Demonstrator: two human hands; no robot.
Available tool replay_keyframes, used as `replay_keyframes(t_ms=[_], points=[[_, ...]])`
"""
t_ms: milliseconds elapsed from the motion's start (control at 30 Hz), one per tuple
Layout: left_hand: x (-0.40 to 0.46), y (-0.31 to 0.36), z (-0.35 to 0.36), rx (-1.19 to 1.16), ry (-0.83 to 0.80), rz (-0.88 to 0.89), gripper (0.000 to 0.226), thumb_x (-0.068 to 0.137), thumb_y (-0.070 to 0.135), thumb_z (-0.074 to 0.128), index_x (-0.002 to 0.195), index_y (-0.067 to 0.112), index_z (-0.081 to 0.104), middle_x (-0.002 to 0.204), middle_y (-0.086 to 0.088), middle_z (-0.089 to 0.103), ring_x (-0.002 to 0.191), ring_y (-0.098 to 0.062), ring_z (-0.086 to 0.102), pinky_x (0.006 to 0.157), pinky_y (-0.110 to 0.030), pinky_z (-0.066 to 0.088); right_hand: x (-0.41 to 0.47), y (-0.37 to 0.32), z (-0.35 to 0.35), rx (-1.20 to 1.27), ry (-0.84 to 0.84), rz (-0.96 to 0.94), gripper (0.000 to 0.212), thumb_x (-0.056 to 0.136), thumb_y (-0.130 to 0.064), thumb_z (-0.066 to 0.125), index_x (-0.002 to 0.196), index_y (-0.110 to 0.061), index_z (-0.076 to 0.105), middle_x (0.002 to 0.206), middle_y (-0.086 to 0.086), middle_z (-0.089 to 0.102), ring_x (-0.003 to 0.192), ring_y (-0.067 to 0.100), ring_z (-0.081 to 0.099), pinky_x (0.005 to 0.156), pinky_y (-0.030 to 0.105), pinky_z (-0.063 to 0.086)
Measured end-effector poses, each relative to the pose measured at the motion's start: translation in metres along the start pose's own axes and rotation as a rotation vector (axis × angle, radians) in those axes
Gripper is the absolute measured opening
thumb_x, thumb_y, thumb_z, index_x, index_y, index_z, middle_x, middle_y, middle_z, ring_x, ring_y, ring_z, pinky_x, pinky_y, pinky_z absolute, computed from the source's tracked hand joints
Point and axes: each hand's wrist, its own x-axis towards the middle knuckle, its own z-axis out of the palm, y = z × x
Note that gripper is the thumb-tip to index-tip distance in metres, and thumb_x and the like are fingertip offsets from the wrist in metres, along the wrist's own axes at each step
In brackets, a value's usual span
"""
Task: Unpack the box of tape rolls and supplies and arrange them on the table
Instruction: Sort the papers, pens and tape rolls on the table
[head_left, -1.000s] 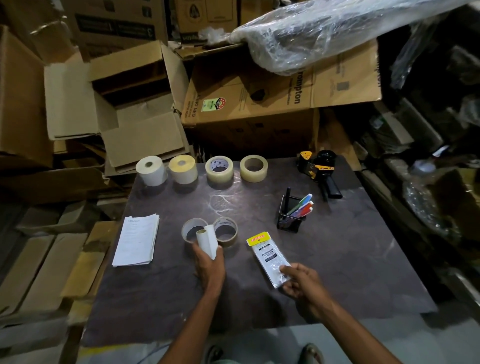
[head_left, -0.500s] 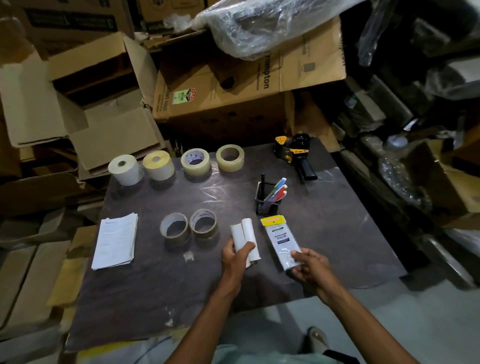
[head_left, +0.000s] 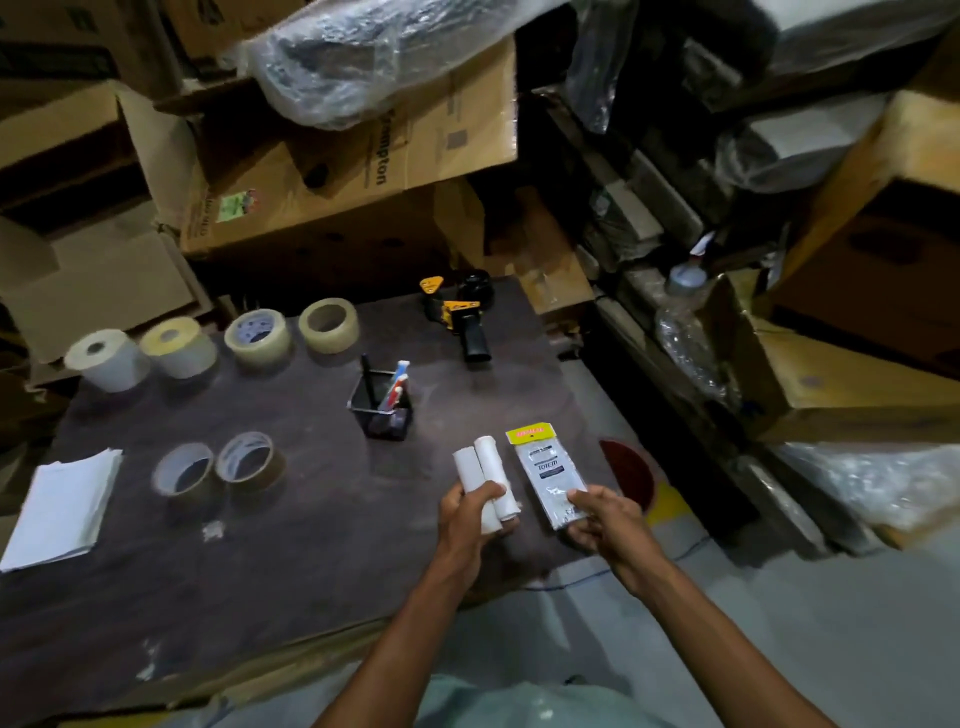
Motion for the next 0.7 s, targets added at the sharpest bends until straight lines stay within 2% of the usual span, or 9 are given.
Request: replay_keyframes(t_ms=[133, 200, 267, 367, 500, 600, 700], points=[[0.003, -0.008, 0.052, 0.011, -0.026, -0.027, 0.027, 0.079, 0.004, 0.066, 0.105, -0.004, 0.064, 0.090, -0.019, 0.072, 0.076, -0.032, 0.070, 0.082, -0.053, 0.055, 0.011, -0.023, -0.041, 0.029, 0.022, -0.008, 0.003, 0.088, -0.010, 0.066, 0.087, -0.010, 0.063, 0.076, 0.013, 0.070, 0.050, 0.011, 0.060, 0.054, 0.023, 0.055], [0.009, -0.009, 0.073, 0.035, -0.049, -0.033, 0.033, 0.075, 0.006, 0.069, 0.106, -0.004, 0.065, 0.094, -0.021, 0.072, 0.078, -0.033, 0.070, 0.076, -0.047, 0.057, 0.020, -0.032, -0.057, 0.054, 0.039, -0.019, 0.002, 0.088, -0.009, 0.065, 0.088, -0.009, 0.063, 0.077, 0.013, 0.071, 0.050, 0.011, 0.062, 0.054, 0.023, 0.056], [0.020, -0.009, 0.092, 0.087, -0.065, -0.028, 0.037, 0.072, 0.008, 0.072, 0.107, -0.004, 0.066, 0.093, -0.024, 0.070, 0.077, -0.033, 0.068, 0.071, -0.042, 0.056, 0.030, -0.040, -0.070, 0.057, 0.078, -0.054, 0.005, 0.089, -0.006, 0.064, 0.094, -0.006, 0.065, 0.084, 0.014, 0.074, 0.058, 0.015, 0.067, 0.055, 0.025, 0.057], [0.041, -0.005, 0.116, 0.211, -0.095, 0.006, 0.030, 0.077, 0.006, 0.071, 0.105, -0.001, 0.067, 0.089, -0.021, 0.069, 0.073, -0.028, 0.066, 0.060, -0.034, 0.055, 0.050, -0.049, -0.089, -0.003, 0.174, -0.149, 0.014, 0.087, -0.001, 0.065, 0.101, -0.003, 0.066, 0.091, 0.016, 0.075, 0.072, 0.026, 0.070, 0.060, 0.033, 0.060], [0.073, 0.002, 0.152, 0.398, -0.152, 0.028, 0.034, 0.079, 0.007, 0.072, 0.111, 0.001, 0.062, 0.091, -0.015, 0.069, 0.069, -0.021, 0.066, 0.052, -0.027, 0.053, 0.071, -0.061, -0.115, -0.137, 0.304, -0.273, 0.016, 0.085, 0.000, 0.067, 0.099, -0.007, 0.068, 0.087, 0.009, 0.076, 0.072, 0.022, 0.072, 0.065, 0.042, 0.061], [0.099, 0.002, 0.184, 0.521, -0.241, 0.061, 0.038, 0.079, 0.005, 0.072, 0.116, 0.004, 0.062, 0.096, -0.012, 0.071, 0.078, -0.023, 0.069, 0.061, -0.032, 0.057, 0.084, -0.072, -0.134, -0.306, 0.430, -0.324, 0.019, 0.082, -0.003, 0.067, 0.093, -0.018, 0.072, 0.082, -0.006, 0.075, 0.072, 0.009, 0.071, 0.067, 0.035, 0.061], [0.117, 0.002, 0.215, 0.628, -0.313, 0.088, 0.029, 0.080, 0.000, 0.070, 0.107, 0.009, 0.063, 0.088, -0.002, 0.069, 0.078, -0.018, 0.067, 0.064, -0.026, 0.056, 0.100, -0.082, -0.151, -0.433, 0.495, -0.337, 0.021, 0.079, -0.007, 0.067, 0.092, -0.022, 0.073, 0.080, -0.010, 0.074, 0.068, 0.005, 0.069, 0.066, 0.029, 0.059]])
